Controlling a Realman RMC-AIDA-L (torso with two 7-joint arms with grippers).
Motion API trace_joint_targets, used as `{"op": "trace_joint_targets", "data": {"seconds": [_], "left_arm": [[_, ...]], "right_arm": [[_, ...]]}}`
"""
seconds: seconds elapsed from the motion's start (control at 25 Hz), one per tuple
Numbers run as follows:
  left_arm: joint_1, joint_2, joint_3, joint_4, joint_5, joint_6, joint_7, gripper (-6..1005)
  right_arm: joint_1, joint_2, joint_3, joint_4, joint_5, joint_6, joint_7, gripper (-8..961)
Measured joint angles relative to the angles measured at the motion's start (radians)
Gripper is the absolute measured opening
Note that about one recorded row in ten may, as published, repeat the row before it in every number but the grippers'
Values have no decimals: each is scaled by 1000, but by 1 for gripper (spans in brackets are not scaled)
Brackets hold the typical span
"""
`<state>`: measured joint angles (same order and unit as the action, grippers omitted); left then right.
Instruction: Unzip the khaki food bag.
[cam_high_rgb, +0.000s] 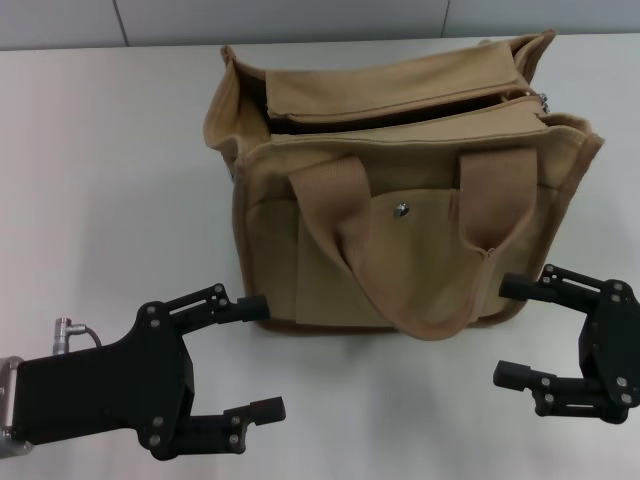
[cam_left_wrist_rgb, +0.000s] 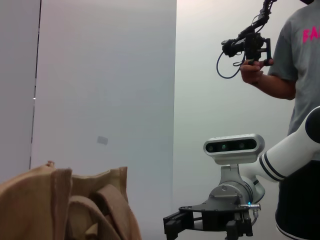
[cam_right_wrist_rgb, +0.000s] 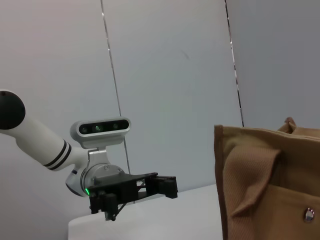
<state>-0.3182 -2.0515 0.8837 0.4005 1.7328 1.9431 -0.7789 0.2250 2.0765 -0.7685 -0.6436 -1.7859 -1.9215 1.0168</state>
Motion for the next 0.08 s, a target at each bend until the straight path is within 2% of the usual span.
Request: {"op": "trace_joint_targets", "data": {"seconds": [0.08], "left_arm": [[2,-1,0,-1,0,0,1,834]], "right_arm": [[3,0,0,0,0,1,0,835]]}}
